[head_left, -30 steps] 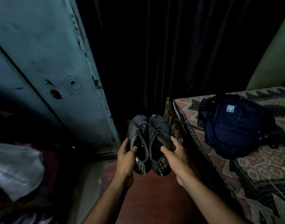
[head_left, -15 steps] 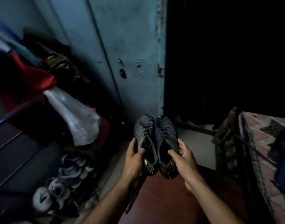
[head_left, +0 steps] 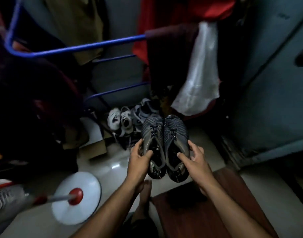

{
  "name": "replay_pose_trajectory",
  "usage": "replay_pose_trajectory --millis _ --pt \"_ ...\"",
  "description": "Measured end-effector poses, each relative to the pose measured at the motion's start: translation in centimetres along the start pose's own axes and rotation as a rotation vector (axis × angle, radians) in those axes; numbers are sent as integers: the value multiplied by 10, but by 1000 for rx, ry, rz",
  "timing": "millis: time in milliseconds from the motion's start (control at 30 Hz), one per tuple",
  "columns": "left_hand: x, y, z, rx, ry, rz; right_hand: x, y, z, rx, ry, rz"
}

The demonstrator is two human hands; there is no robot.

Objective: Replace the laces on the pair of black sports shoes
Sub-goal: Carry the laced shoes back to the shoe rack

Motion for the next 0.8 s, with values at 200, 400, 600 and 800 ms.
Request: replay_pose_trajectory --millis 200,400,600,800 --pt "-82 -44 45 33 200 59 -68 8 -106 105 -150 10" --pt "-191 -146 55 75 302 135 -153 89 -225 155 -251 -24" --pt "-322 -195 50 27 343 66 -250 115 -332 235 -287 69" --pt "-458 -173 39 -76 322 -72 -355 90 -426 335 -243 252"
Point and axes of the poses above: each hand's wrist, its own x-axis away from the middle knuckle, its own z-axis out of the back of the hand, y = z × x, the point moved 10 cm from there along -x, towards the middle knuckle, and after that the axes turned 14 degrees about y, right-handed, at the moved point
